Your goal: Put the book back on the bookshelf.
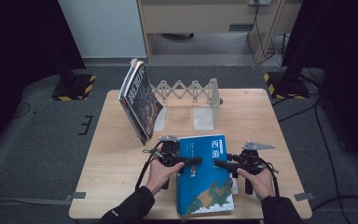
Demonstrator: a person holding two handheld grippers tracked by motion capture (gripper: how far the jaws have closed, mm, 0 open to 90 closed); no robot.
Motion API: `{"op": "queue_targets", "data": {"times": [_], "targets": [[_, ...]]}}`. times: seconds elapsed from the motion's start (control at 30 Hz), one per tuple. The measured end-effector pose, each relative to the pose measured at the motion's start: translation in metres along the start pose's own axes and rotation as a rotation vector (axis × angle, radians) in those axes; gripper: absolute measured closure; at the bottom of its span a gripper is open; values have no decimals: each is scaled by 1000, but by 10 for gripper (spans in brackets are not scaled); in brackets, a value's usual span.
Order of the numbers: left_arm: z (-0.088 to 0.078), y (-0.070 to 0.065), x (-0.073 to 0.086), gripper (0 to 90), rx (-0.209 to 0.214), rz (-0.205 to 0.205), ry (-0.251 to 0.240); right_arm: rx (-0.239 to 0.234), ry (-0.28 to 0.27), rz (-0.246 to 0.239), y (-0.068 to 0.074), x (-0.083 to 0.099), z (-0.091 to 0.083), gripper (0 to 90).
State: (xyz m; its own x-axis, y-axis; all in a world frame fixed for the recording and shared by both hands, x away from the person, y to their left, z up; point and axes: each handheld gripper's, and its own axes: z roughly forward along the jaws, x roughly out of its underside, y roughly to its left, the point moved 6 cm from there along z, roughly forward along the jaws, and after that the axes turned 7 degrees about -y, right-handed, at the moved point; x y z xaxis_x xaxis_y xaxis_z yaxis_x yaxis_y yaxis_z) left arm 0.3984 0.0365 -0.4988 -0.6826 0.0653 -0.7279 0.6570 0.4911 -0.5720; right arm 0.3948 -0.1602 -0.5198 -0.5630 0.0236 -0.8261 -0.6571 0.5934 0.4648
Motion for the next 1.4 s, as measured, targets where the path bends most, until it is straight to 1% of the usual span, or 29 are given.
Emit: {"op": "queue_targets", "data": {"times": [0.13, 0.2, 0.3, 0.4, 0.57, 0.63, 0.67, 0.7, 0.77, 0.97, 1.13, 1.2, 1.3, 1.33, 1.4], "targets": [[0, 0, -1, 578, 0, -40, 1, -2, 2, 3, 0, 0, 0, 417], [-1, 0, -2, 591, 4, -49, -1, -4, -1, 6, -1, 0, 1, 414], [-3, -3, -3, 599, 7, -50, 2, -19, -15, 12, -1, 1, 1, 391], [-4, -5, -4, 601, 7, -49, 3, -23, -28, 8, -2, 2, 2, 383], [-5, -8, -5, 600, 7, -26, 4, -37, -37, 19, -2, 1, 2, 384], [-6, -9, -5, 599, 7, -19, 1, -34, -38, 16, -1, 0, 1, 411], [-6, -9, -5, 599, 8, -9, -4, -34, -43, 23, -1, -1, -1, 433], [-7, -10, -6, 598, 8, -3, -7, -35, -51, 31, -1, -2, -2, 450], [-7, -10, -7, 596, 2, 4, -14, -36, -69, 28, 0, -4, -3, 466], [-5, -8, -7, 591, -6, -30, -53, -25, -70, 16, 1, -4, -3, 472], [-4, -7, -6, 593, -16, -38, -52, -19, -68, 15, 1, -4, -2, 475], [-5, -8, -7, 598, -14, -43, -51, -22, -67, 14, 1, -4, -3, 472], [-7, -13, -9, 605, -12, -35, -48, -37, -70, 15, 1, -5, -3, 458], [-8, -15, -11, 606, -11, -29, -49, -46, -74, 23, 1, -5, -4, 448], [-11, -20, -15, 607, -12, -15, -46, -68, -94, 33, 1, -6, -5, 432]]}}
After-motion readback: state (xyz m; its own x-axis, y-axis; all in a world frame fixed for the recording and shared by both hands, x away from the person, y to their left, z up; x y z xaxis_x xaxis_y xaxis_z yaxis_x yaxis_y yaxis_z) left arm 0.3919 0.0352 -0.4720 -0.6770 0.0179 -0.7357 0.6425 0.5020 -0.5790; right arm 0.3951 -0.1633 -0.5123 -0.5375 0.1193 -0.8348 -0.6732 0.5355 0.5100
